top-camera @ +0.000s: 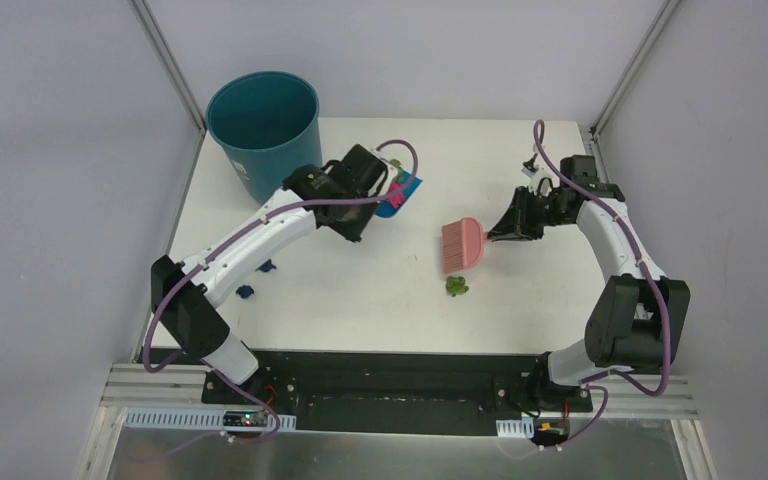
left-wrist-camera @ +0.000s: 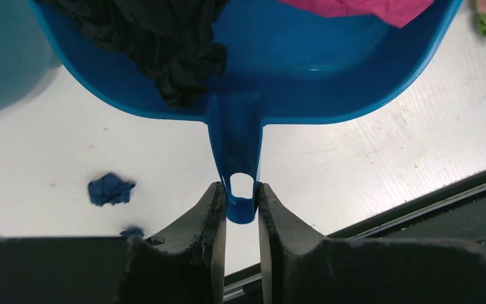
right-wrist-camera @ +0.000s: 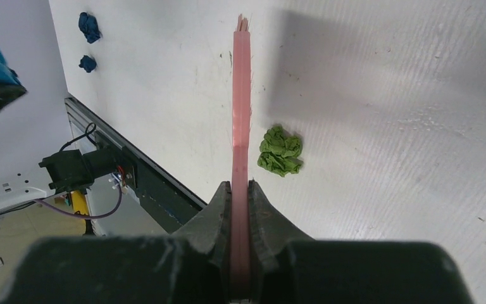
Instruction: Sweep away the paper scraps from the table
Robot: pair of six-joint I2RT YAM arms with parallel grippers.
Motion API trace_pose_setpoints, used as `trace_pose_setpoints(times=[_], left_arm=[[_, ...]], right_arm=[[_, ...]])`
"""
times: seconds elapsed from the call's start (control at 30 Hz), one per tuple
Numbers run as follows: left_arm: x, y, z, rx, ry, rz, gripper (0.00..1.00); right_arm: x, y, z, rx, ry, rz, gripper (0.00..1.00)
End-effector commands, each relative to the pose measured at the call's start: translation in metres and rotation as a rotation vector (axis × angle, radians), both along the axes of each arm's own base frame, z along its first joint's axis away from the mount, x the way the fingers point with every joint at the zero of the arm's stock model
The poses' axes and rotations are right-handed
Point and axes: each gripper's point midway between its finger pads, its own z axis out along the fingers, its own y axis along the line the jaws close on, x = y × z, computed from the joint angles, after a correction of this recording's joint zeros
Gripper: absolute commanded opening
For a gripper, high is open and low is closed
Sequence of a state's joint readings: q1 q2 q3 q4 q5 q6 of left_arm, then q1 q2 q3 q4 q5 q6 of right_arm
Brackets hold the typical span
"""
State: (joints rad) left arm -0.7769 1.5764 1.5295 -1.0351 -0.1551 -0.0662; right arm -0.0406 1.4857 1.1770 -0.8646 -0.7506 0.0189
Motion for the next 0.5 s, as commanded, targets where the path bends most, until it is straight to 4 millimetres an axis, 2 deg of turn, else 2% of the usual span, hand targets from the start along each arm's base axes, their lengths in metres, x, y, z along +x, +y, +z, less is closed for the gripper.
trace_pose_setpoints(times=[0.0, 0.27, 0.47], left_arm=[[0.005, 0.032, 0.051, -0.013, -0.066, 0.078, 0.0], [0.029, 0.061, 0.093, -0.052, -0.138, 0.207, 0.0], [0.047, 0.062, 0.116, -0.163, -0.146, 0.235, 0.0]], right_arm=[[0.002, 0.003, 0.02, 0.049, -0.09, 0.011, 0.0], [0.001, 0.002, 0.022, 0.056, -0.096, 0.009, 0.0], [0.001, 0.002, 0.017, 0.054, -0.083, 0.01, 0.0]])
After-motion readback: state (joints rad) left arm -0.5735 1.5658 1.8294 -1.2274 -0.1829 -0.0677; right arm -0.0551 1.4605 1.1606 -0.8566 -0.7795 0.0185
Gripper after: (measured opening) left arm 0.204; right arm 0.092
